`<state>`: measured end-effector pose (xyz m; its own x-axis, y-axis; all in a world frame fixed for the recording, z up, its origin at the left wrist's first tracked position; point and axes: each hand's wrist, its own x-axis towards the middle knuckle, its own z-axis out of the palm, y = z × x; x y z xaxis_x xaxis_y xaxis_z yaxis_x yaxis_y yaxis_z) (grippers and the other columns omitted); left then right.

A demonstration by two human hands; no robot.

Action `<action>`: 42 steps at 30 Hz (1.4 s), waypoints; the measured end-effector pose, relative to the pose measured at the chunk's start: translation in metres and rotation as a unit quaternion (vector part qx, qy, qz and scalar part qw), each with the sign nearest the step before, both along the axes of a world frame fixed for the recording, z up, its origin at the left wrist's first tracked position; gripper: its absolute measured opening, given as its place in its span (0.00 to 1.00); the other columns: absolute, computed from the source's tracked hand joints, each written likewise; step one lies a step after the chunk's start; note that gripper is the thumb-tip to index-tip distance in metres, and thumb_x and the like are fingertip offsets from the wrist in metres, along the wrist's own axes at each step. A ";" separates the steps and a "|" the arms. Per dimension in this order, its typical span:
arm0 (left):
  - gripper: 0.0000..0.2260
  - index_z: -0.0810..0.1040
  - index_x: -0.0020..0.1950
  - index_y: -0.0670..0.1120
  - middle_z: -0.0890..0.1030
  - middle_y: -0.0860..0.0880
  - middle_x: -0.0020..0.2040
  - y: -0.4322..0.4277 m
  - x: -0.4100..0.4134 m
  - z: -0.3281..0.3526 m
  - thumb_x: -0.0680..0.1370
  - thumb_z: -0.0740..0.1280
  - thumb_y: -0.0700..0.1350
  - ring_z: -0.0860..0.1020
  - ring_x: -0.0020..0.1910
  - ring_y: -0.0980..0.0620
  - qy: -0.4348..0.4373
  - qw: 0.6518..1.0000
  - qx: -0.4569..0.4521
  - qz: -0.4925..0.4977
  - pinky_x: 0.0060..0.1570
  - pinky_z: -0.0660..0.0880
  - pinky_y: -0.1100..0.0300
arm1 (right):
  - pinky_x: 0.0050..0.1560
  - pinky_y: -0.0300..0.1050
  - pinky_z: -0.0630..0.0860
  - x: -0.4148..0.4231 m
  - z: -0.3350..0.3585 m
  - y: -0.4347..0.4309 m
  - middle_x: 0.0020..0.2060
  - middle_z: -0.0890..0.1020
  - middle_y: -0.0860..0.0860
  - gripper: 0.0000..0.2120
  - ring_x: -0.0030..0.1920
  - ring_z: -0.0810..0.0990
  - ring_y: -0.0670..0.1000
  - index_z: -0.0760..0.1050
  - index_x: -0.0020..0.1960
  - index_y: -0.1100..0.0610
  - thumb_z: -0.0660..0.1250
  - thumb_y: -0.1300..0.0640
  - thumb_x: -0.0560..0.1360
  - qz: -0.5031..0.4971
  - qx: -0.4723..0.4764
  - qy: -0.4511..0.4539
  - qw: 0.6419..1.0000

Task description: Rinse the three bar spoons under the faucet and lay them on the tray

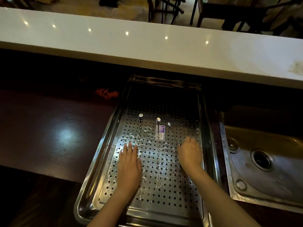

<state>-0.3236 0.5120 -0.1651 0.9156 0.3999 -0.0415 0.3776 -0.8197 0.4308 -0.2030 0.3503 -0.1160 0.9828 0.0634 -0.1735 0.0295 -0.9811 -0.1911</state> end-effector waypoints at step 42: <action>0.10 0.74 0.57 0.45 0.75 0.50 0.45 -0.003 -0.009 0.031 0.77 0.61 0.41 0.69 0.45 0.53 -0.045 0.995 0.003 0.087 0.45 0.67 0.59 | 0.43 0.48 0.77 -0.073 0.019 0.042 0.48 0.83 0.56 0.13 0.45 0.82 0.56 0.68 0.62 0.61 0.55 0.56 0.80 0.112 0.076 0.083 0.987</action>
<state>-0.3327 0.5088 -0.1343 0.8320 0.5532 0.0407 0.4744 -0.7477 0.4646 -0.2761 0.3921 -0.0974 0.9003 0.3133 -0.3022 0.1984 -0.9133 -0.3556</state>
